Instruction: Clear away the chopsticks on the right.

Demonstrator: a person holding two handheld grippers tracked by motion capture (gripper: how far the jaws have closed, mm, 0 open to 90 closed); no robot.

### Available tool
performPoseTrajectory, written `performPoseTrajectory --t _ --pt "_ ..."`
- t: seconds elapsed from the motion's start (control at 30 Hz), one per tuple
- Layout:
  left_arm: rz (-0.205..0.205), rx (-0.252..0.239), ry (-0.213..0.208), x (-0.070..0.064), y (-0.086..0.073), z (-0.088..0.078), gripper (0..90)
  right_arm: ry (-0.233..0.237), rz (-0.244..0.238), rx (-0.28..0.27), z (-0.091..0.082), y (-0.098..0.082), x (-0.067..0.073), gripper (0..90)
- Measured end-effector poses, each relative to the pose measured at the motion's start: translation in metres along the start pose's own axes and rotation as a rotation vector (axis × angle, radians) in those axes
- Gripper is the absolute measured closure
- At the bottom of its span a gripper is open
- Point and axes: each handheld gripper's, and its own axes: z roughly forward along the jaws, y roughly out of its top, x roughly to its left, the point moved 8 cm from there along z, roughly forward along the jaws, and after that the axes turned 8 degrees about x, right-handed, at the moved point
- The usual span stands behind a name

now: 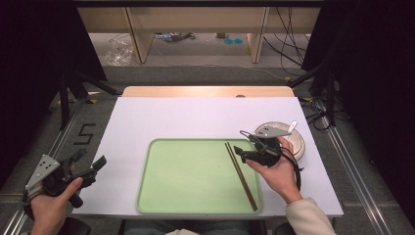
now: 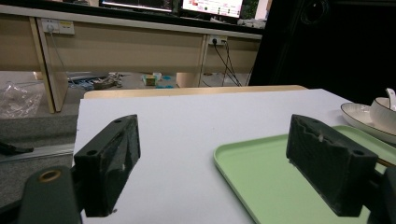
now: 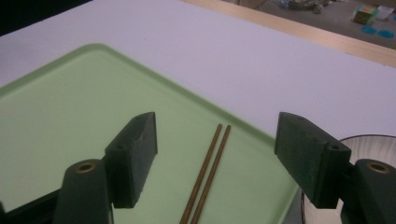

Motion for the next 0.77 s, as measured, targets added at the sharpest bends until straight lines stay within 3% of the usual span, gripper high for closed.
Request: performPoseTrajectory --t 0.17,0.37,0.47,0.77 --pt "-0.013 0.003 0.01 0.0 -0.001 -0.001 17.2 0.009 0.0 -0.044 -0.009 -0.014 0.007 30.2" --pt "0.005 0.004 0.006 0.0 -0.001 0.0 16.9 -0.006 -0.001 -0.034 -0.016 -0.028 0.014 29.6" --pt "-0.013 0.002 0.01 0.0 -0.001 0.001 16.8 -0.011 -0.009 -0.059 -0.018 -0.027 0.016 29.0" --pt "-0.017 0.001 0.011 0.001 -0.001 0.001 16.8 -0.021 -0.009 -0.039 -0.019 -0.031 0.014 28.6"
